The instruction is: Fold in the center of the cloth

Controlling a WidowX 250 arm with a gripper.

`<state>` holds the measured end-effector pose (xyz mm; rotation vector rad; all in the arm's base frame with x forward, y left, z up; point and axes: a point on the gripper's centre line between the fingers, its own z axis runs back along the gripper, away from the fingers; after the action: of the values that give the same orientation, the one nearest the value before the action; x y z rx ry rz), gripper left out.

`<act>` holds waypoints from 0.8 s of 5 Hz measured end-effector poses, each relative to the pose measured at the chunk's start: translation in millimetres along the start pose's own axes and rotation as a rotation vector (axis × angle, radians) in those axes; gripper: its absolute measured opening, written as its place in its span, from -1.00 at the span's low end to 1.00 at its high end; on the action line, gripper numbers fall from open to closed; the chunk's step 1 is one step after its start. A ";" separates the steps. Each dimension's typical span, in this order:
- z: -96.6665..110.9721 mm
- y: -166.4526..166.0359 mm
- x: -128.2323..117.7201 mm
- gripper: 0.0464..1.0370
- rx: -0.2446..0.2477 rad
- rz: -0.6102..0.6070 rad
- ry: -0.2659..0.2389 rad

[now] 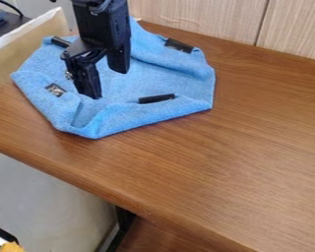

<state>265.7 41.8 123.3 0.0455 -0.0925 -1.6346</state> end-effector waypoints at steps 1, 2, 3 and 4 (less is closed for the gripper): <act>-7.3 -1.4 0.0 0.92 -0.028 0.007 -0.007; -9.2 4.4 -13.1 0.93 -0.039 0.055 0.013; -6.5 14.5 -27.0 0.93 -0.027 0.091 0.032; -14.2 23.3 -46.6 0.92 -0.039 0.142 0.037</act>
<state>293.1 86.3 109.9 0.0381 -0.0350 -1.4928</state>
